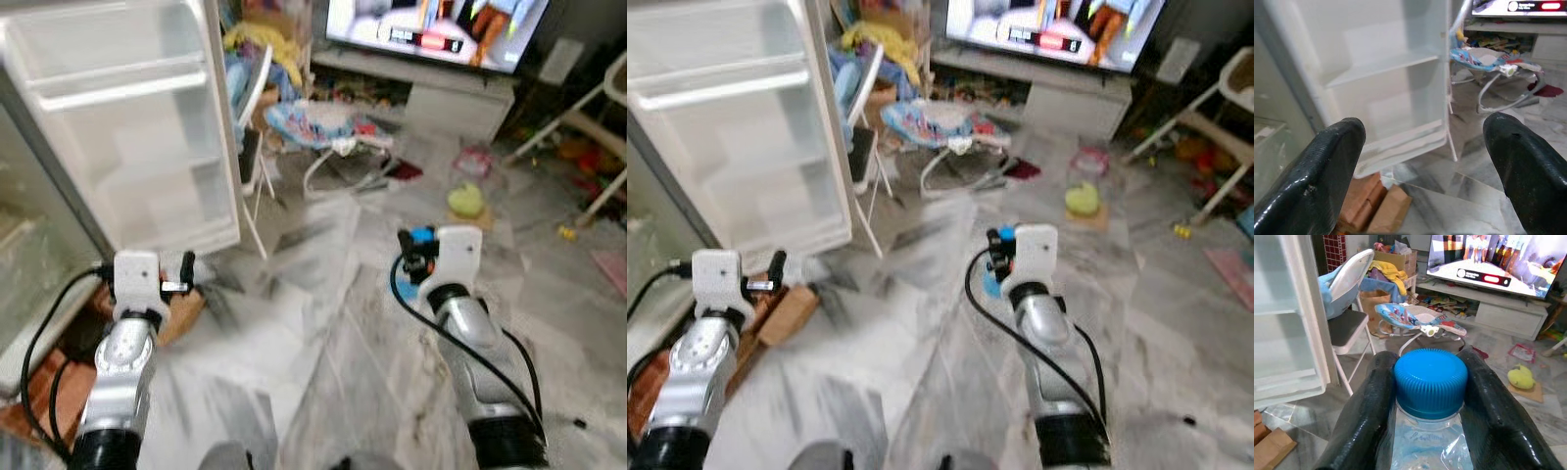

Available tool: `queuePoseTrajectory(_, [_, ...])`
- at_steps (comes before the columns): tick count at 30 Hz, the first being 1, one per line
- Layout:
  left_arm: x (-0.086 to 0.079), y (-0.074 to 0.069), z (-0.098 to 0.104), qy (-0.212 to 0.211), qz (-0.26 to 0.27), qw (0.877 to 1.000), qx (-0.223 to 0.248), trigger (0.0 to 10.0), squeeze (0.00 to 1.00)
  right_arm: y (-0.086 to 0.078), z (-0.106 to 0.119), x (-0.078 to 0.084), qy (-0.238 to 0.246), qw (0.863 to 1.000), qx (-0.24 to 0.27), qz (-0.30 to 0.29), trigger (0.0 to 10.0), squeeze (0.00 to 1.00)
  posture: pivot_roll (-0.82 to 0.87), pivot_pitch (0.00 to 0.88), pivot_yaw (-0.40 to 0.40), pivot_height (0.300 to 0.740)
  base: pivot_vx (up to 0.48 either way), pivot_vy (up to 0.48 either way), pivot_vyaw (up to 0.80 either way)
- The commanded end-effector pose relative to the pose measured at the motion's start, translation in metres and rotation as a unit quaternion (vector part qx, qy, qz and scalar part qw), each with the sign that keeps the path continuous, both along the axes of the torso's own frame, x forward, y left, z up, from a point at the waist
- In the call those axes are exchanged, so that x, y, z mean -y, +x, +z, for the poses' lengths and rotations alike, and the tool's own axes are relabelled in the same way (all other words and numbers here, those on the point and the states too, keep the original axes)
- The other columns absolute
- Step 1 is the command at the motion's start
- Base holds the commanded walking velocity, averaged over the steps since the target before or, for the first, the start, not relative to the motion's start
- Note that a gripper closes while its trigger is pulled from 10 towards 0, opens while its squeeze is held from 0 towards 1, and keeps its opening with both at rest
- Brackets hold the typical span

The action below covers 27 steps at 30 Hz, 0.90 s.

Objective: Restocking fridge

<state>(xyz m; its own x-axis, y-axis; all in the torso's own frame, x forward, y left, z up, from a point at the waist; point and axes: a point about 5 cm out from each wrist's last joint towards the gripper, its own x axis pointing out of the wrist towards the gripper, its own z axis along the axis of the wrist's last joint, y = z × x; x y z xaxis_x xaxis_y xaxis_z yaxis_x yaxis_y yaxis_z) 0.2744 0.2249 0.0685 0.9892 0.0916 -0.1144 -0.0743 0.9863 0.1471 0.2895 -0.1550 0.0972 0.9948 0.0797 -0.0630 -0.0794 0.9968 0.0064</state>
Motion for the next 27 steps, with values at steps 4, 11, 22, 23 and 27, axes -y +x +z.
queuePoseTrajectory(4, [-0.0078,-0.0022,0.0004,0.01,0.009,1.0,-0.004,10.0,0.0,0.0062,0.0089,-0.0018,0.011,1.0,0.011,-0.004,10.0,0.0,0.02,0.025,-0.081,0.74,0.0,0.469,0.0])
queuePoseTrajectory(11, [-0.0024,0.0016,0.0011,0.013,0.005,1.0,-0.003,10.0,0.0,0.0067,0.0137,-0.0049,0.013,1.0,0.021,0.003,10.0,0.0,0.02,0.033,-0.077,0.74,0.0,0.469,0.0])
queuePoseTrajectory(22, [-0.0017,0.0015,0.0027,0.022,0.005,1.0,0.001,10.0,0.0,0.0054,0.0149,-0.0081,0.006,1.0,0.027,0.013,10.0,0.0,0.02,0.041,-0.077,0.74,0.0,0.383,0.0])
queuePoseTrajectory(23, [-0.0011,0.001,0.0029,0.021,0.003,1.0,0.003,10.0,0.0,0.0053,0.0153,-0.0087,0.006,0.999,0.028,0.016,10.0,0.0,0.02,0.041,-0.077,0.74,0.0,0.0,0.0])
queuePoseTrajectory(27, [0.0011,-0.0008,0.0027,0.023,-0.004,1.0,0.008,10.0,0.0,0.0042,0.0154,-0.0114,0.006,0.999,0.03,0.024,10.0,0.0,0.02,0.039,-0.083,0.74,0.0,0.0,0.31])
